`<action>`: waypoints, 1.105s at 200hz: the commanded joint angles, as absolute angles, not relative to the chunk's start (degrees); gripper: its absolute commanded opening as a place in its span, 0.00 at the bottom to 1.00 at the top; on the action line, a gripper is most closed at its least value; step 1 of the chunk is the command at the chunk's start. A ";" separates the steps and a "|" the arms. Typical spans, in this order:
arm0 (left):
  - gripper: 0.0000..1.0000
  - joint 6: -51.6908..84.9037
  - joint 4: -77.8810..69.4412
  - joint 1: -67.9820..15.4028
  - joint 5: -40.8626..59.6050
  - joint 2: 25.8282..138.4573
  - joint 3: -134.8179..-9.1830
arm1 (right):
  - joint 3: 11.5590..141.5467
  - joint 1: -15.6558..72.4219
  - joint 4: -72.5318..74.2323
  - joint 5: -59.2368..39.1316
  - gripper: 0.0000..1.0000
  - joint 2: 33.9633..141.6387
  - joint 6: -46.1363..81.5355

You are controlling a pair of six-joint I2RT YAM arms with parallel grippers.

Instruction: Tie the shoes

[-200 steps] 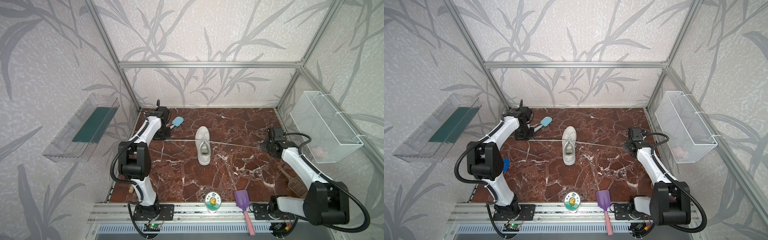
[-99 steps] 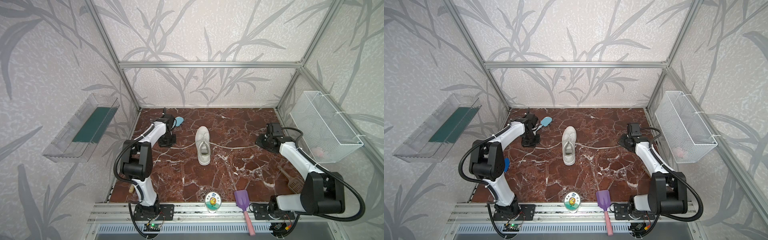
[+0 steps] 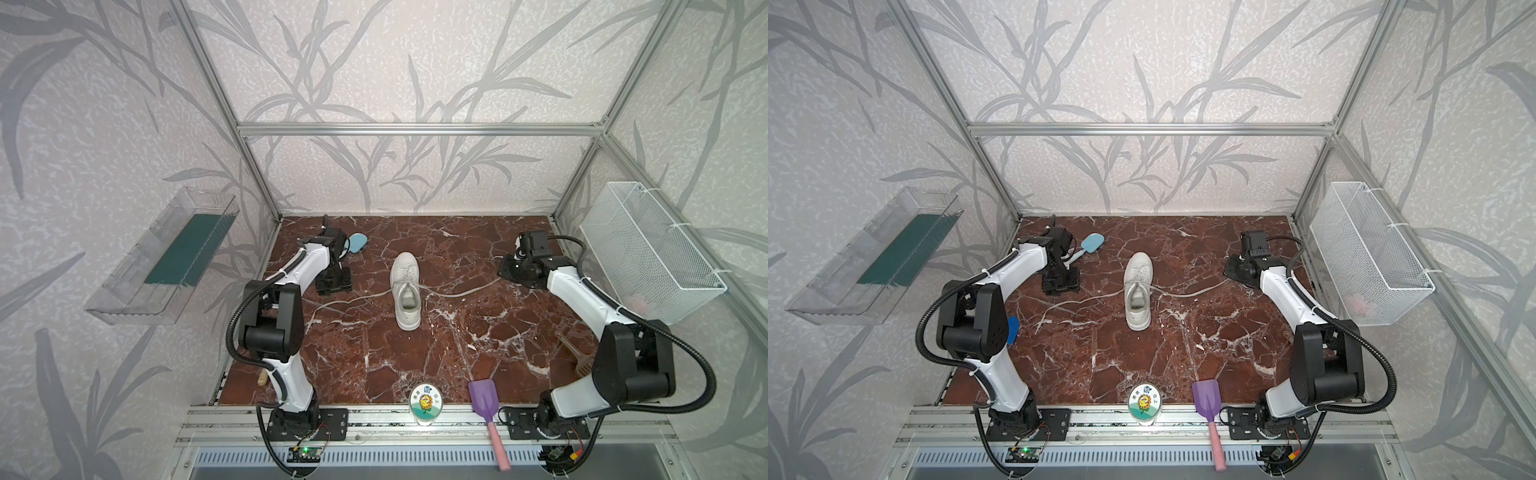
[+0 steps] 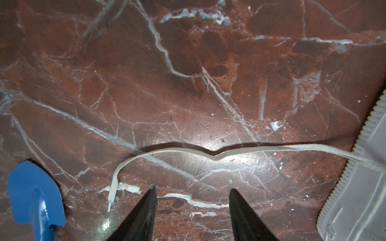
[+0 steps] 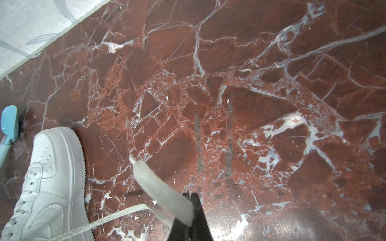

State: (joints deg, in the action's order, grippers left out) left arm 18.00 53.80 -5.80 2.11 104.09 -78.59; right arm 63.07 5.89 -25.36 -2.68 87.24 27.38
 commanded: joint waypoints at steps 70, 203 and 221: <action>0.59 17.30 54.98 -4.50 2.35 98.07 -79.12 | 76.39 13.55 -30.47 -10.08 0.00 92.58 22.04; 0.59 17.85 53.44 -4.42 3.42 95.27 -75.17 | 103.21 33.83 -33.97 -15.21 0.00 103.88 24.91; 0.59 18.01 53.11 -4.45 3.71 94.86 -74.67 | 105.74 35.18 -32.93 -16.13 0.00 106.11 26.15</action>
State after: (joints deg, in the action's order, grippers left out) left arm 17.69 53.06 -4.71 3.25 97.25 -75.68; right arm 101.82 33.65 -33.12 -14.17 103.61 24.32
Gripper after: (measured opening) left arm 0.592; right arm 0.047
